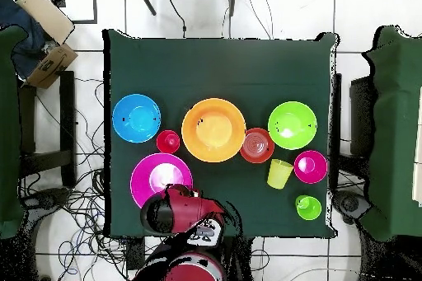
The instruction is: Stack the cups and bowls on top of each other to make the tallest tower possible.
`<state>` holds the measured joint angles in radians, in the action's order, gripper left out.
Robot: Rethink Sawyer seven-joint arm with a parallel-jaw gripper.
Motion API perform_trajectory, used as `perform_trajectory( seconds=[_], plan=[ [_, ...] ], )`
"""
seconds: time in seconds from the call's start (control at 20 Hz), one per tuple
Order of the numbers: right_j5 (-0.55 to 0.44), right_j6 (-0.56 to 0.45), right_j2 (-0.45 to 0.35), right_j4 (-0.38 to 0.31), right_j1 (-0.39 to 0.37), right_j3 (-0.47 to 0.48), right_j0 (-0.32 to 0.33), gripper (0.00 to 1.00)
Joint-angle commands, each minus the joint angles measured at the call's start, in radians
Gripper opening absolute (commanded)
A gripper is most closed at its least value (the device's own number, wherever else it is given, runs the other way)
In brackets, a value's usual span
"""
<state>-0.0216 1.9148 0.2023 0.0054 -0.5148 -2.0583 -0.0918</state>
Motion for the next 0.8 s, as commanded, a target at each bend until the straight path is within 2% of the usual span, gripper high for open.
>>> perform_trajectory(
  seconds=[0.05, 0.1, 0.25, 0.45, 0.8],
  plan=[
    [-0.047, 0.147, -0.086, 0.038, 0.015, 0.066, 0.024, 0.0],
    [-0.044, 0.161, -0.09, 0.049, 0.007, 0.055, 0.03, 0.0],
    [-0.099, 0.093, -0.086, 0.003, -0.012, 0.077, 0.025, 0.0],
    [-0.107, 0.12, -0.095, 0.026, -0.04, 0.059, 0.039, 0.0],
    [-0.241, 0.086, -0.101, 0.02, -0.135, 0.06, 0.055, 0.0]
  ],
)
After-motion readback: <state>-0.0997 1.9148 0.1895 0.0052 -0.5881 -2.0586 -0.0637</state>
